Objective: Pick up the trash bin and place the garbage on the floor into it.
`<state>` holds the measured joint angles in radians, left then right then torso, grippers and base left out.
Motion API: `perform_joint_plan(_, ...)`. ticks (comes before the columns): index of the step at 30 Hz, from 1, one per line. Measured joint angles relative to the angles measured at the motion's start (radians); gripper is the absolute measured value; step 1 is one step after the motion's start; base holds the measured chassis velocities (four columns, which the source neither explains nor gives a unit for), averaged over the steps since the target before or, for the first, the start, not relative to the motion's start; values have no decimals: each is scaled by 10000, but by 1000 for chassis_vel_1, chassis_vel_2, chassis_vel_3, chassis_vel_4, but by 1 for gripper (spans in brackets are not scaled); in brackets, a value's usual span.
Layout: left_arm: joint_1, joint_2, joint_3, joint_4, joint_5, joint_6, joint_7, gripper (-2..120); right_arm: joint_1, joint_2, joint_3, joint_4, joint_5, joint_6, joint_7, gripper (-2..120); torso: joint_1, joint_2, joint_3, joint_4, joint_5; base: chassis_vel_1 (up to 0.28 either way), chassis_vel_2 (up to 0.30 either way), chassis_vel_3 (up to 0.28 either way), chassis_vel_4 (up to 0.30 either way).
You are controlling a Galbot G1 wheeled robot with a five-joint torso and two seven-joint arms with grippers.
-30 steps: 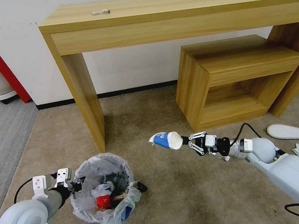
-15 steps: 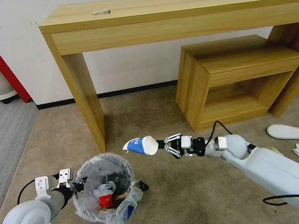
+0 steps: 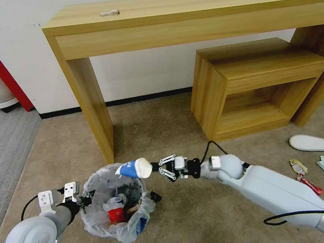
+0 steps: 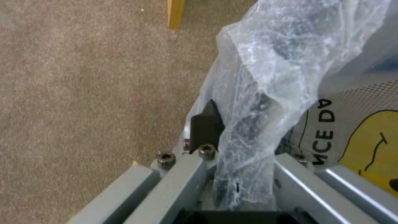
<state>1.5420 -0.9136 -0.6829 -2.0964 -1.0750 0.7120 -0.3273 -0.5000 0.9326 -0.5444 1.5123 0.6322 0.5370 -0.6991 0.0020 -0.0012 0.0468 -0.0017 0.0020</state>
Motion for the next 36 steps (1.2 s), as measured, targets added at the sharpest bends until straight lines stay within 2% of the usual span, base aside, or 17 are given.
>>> perform_joint_plan(36,59,-302,-204,-59,35,-24,-22,0,58,1487,-1673,-1035,-482,164,237,0,0,0,0,-1,0,0,0,0,0)
